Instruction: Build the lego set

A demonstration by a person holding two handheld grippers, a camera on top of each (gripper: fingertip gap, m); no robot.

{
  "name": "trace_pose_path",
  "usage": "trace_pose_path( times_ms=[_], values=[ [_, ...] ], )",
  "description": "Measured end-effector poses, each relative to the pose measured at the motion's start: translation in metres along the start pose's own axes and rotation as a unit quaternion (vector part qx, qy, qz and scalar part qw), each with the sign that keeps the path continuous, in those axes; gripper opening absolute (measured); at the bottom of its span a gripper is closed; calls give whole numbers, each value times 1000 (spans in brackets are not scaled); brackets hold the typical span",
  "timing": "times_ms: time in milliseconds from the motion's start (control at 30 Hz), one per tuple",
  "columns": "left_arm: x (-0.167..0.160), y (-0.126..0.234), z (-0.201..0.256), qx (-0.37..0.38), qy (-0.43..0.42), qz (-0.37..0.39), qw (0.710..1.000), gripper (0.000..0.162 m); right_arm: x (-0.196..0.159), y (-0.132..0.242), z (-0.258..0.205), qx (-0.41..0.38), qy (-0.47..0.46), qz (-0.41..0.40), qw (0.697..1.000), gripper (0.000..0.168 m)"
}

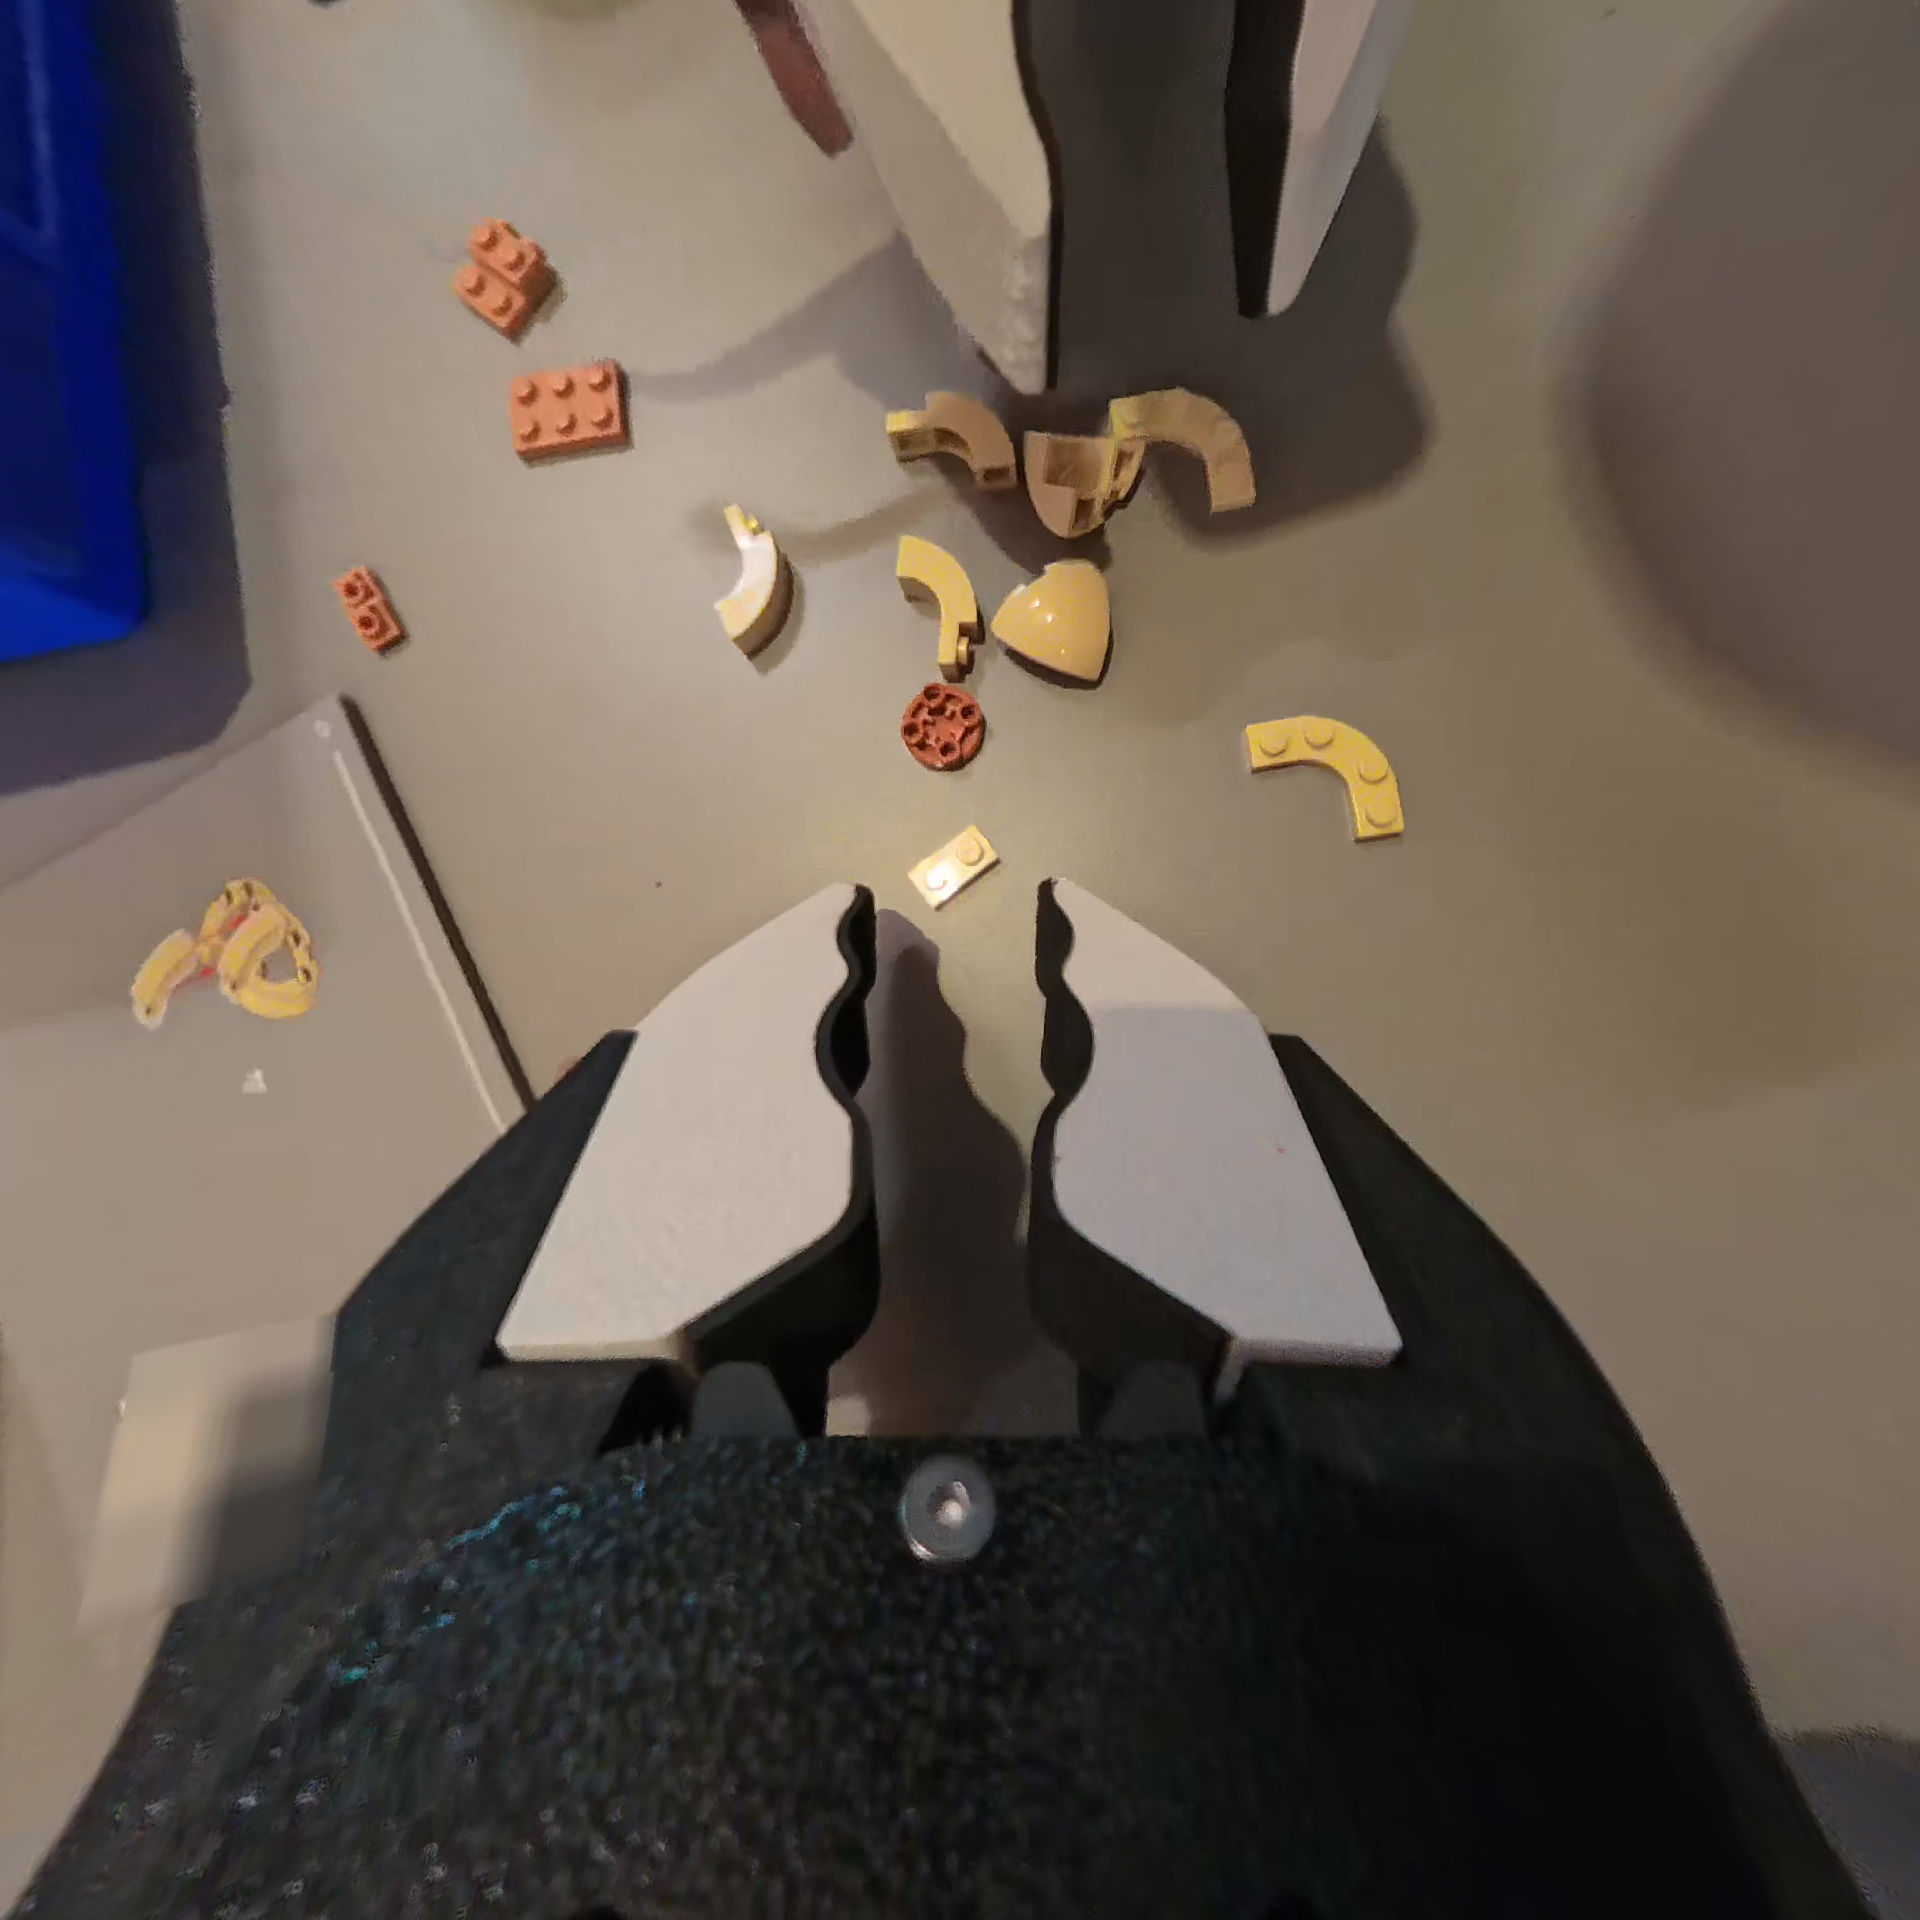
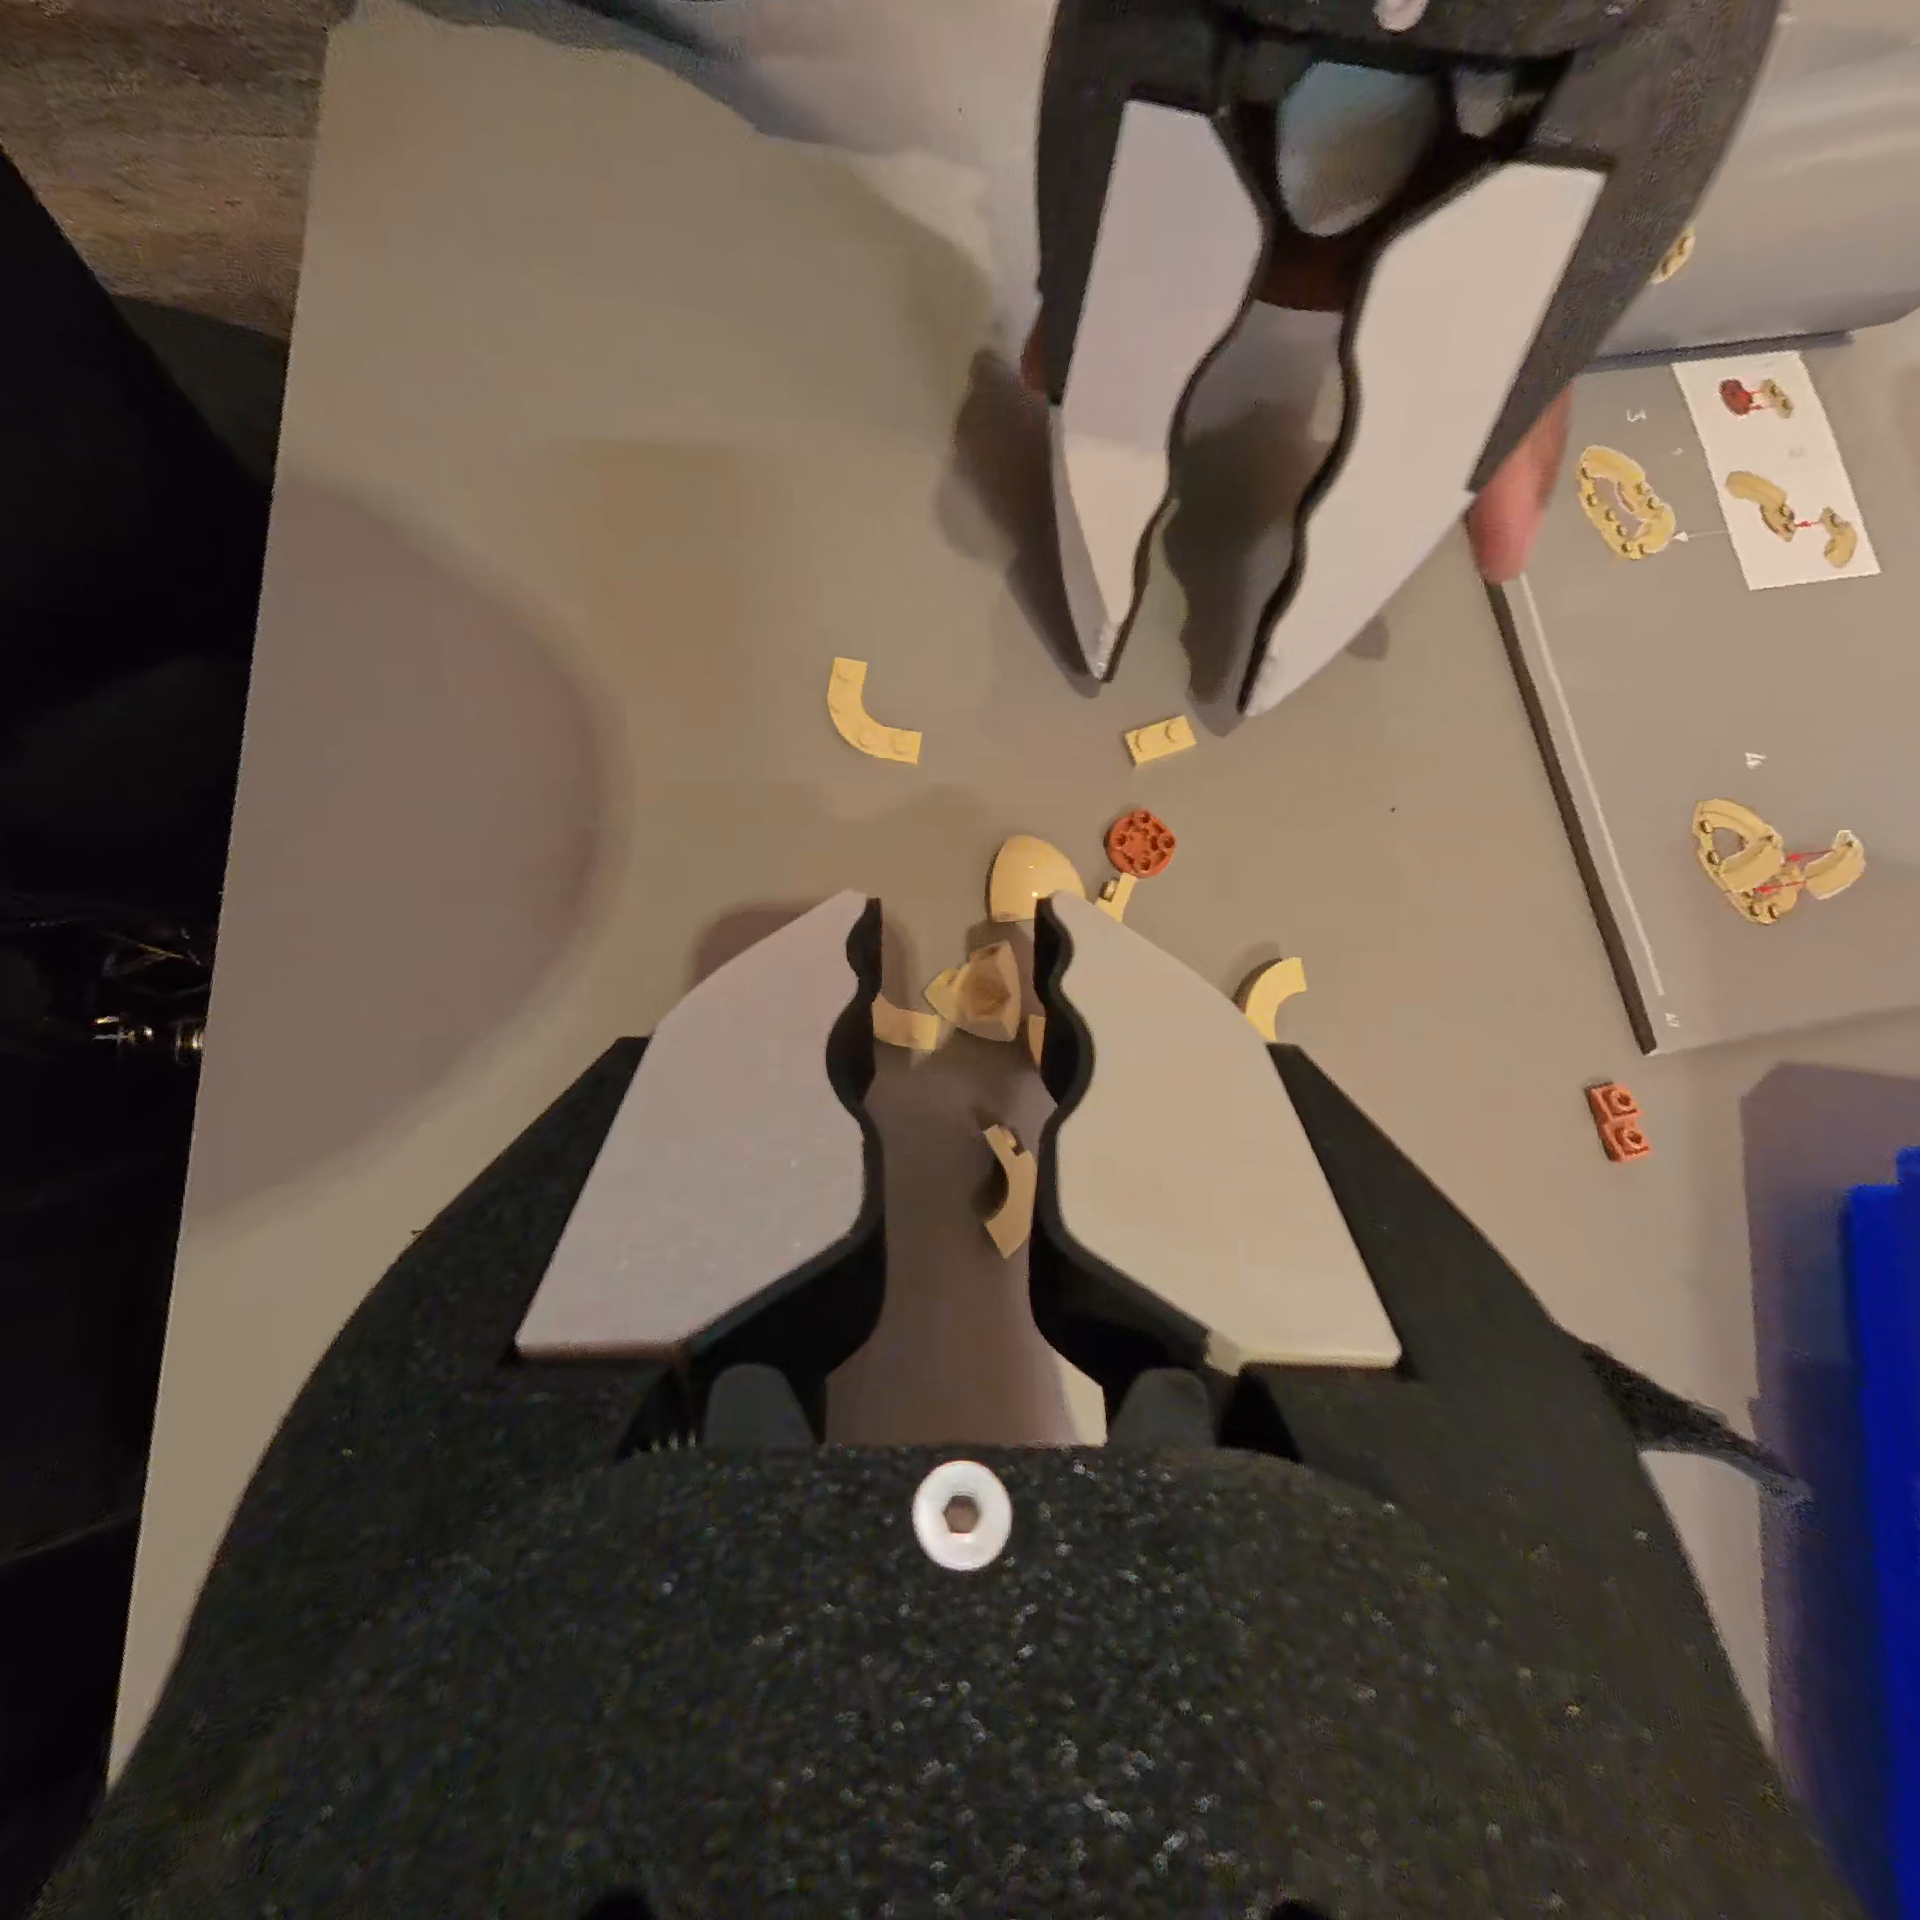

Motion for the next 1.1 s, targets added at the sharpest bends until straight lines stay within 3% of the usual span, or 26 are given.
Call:
trace_pose_path(
  times_ms=[200, 333, 533, 667, 800, 967, 1100],
  values=[
    [2, -11, -6, -49, -36, -45, 997, 24, -7, -4, -6, 22, 9, -4, 1000, 28],
    [4, -15, -5, -75, 10, -33, 997, 13, -9, -6, -6, 19, 7, -1, 1000, 27],
    [4, -16, 1, 12, 141, 9, 990, 8, -5, -6, 2, -22, -4, 23, 999, 27],
    [26, -12, 18, 74, 277, 134, 949, 8, 1, -6, 9, -57, -2, 53, 997, 27],
    [37, -2, 25, 63, 364, 229, 901, 7, 7, -5, 10, -73, 16, 92, 993, 27],
    [33, 4, 20, 23, 410, 263, 873, 7, 6, -9, 9, -110, 106, 110, 982, 25],
    [29, -2, 22, -1, 423, 251, 871, 7, 2, -13, 14, -148, 154, 108, 971, 25]
  ],
)
Point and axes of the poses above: each gripper's, where its closed fingertips meet, y back along the fingers, x out of its top, z = x × y across the jaws, the point moved 5 cm from there along y, back along the fingers, and after that the axes turned 3 degrees about z, right-handed, at the moved point
